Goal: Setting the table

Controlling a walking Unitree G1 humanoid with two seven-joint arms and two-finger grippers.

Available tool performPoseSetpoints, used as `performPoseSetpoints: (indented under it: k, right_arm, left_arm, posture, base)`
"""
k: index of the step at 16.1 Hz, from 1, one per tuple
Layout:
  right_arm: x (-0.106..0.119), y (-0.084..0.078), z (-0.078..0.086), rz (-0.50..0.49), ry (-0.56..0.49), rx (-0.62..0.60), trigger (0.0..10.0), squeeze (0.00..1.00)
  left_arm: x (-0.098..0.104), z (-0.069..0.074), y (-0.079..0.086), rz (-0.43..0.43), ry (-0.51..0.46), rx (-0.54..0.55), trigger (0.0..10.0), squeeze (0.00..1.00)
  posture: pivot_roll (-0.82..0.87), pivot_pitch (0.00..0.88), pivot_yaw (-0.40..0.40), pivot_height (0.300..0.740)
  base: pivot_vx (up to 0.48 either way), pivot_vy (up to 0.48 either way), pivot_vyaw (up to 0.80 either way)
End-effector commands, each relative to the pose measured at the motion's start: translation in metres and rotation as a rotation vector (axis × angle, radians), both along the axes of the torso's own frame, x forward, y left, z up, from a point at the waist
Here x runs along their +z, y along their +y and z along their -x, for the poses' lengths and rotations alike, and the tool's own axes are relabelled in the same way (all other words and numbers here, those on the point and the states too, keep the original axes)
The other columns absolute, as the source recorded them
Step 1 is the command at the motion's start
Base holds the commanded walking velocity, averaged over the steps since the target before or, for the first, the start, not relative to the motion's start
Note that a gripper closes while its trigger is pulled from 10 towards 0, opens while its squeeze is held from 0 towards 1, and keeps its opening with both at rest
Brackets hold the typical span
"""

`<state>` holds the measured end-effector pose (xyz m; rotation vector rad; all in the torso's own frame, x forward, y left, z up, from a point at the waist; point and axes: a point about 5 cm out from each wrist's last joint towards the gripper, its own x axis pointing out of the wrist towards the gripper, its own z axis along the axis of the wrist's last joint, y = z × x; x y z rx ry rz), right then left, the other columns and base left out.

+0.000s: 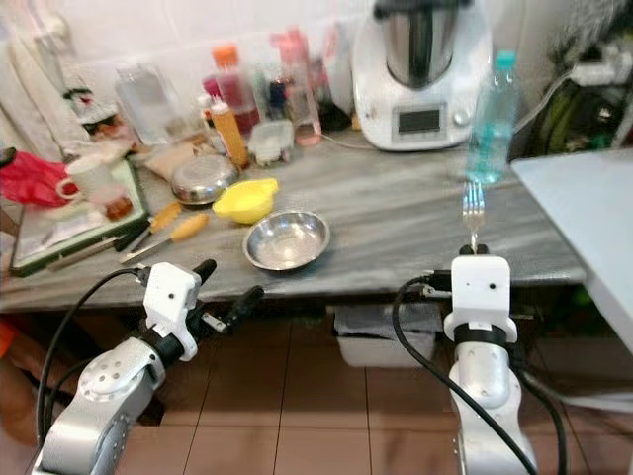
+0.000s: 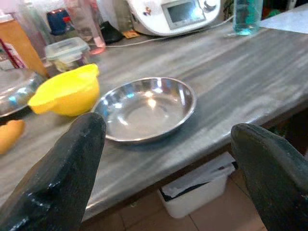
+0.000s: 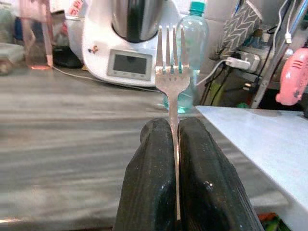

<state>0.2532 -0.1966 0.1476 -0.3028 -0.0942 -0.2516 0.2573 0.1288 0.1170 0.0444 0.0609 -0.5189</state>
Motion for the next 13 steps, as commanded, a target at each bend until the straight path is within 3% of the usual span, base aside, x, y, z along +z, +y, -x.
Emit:
performPoseSetpoints:
  k: [1, 13]
  right_arm:
    - [0.0037, 0.0096, -0.0014, -0.010, -0.016, 0.033, 10.0, 0.00]
    - [0.0003, 0.0123, 0.0034, -0.074, -0.014, 0.047, 10.0, 0.00]
  left_arm:
    - [0.0023, -0.0014, 0.0087, -0.022, -0.002, 0.016, 10.0, 0.00]
    - [0.0016, 0.0003, 0.0062, -0.050, 0.016, -0.022, 10.0, 0.00]
  posture:
    - [-0.13, 0.000, 0.154, 0.740]
    - [-0.13, 0.000, 0.164, 0.740]
  base:
    - [0.292, 0.000, 0.00]
    - [0.292, 0.000, 0.00]
